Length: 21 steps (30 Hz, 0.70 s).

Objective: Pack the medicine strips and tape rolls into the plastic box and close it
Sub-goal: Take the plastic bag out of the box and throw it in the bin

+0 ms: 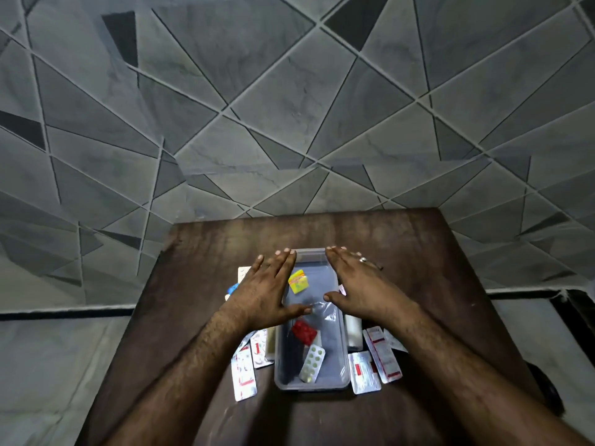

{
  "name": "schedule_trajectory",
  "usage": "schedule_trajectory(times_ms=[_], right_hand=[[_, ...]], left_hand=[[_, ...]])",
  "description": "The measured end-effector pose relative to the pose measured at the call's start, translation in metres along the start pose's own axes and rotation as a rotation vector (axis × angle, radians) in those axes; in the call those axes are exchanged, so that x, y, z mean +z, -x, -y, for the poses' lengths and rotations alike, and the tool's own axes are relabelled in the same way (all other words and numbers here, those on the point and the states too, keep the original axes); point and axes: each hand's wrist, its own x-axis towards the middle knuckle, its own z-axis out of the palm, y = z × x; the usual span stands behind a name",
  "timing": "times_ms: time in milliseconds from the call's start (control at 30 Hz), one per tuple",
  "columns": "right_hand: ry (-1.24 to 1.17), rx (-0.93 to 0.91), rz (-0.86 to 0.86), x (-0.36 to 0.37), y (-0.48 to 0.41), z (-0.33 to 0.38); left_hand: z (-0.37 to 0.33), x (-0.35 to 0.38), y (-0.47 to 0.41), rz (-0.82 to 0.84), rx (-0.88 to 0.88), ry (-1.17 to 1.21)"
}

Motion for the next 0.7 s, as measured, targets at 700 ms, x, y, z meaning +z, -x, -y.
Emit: schedule_trajectory(times_ms=[700], right_hand=[[0.112,-0.005,0.225,0.102,-0.072,-0.01]], left_hand=[[0.019,0.078,-0.047,0.352,-0.029,-0.158]])
